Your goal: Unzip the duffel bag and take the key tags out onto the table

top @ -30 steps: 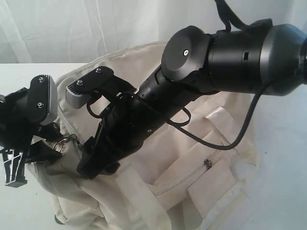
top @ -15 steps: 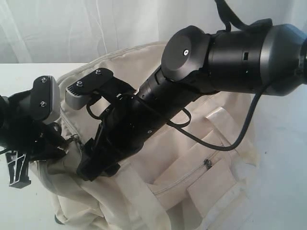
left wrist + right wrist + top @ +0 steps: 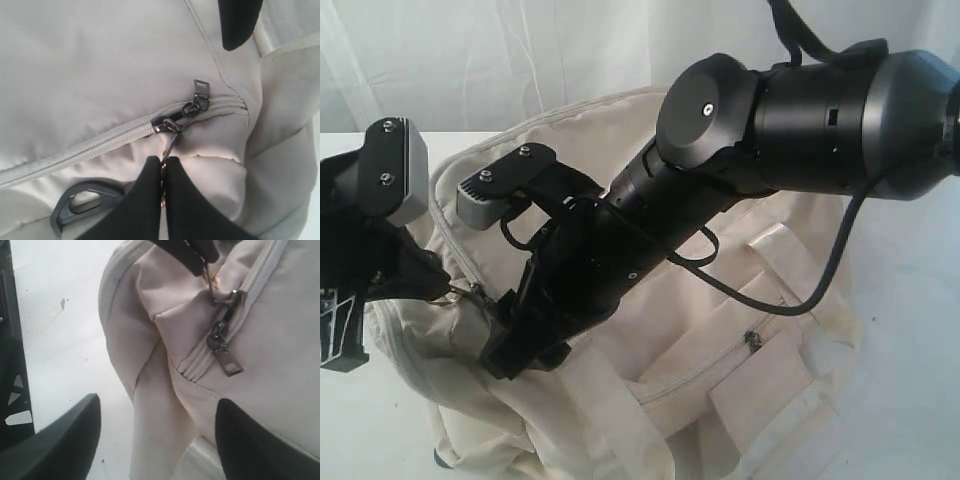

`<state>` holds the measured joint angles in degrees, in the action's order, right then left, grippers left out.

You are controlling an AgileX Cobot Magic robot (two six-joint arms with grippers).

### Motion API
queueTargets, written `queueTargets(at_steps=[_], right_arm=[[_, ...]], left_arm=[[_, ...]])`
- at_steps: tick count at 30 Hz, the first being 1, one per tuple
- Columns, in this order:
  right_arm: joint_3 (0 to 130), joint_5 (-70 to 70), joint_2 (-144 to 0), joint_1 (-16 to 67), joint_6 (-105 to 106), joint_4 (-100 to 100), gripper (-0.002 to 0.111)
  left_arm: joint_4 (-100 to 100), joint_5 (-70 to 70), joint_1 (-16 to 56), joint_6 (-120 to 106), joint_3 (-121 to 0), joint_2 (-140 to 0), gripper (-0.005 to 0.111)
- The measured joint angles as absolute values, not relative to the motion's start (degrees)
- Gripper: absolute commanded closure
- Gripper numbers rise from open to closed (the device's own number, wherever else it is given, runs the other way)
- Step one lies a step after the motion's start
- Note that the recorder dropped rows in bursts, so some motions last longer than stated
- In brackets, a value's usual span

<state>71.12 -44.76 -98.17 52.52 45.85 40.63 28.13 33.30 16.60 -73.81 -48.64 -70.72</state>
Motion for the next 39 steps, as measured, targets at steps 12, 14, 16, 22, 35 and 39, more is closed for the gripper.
queueTargets(at_steps=[12,14,16,22,35,39], right_arm=[[71.12,-41.11,-98.62,52.52,45.85,40.67,0.047],[71.12,-37.99,-98.9,52.52,45.85,40.67,0.045],[71.12,-33.86,-99.67,52.52,46.21,40.77,0.04],[71.12,-27.5,-102.0,53.24,49.44,42.36,0.037],[71.25,-24.61,-103.67,56.95,47.97,43.08,0.108],[71.37,-27.75,-103.67,56.95,46.59,42.89,0.108]], left_arm=[[27.51,30.61,16.6,-73.77,-48.64,-67.73,0.107],[27.51,29.97,16.6,-73.77,-48.64,-67.64,0.107],[27.51,29.46,16.6,-73.77,-48.64,-67.61,0.107],[27.38,28.24,16.6,-73.77,-48.64,-67.26,0.107],[27.15,26.34,16.6,-73.77,-48.64,-67.26,0.107],[23.48,24.75,16.73,-70.17,-48.54,-67.26,0.107]])
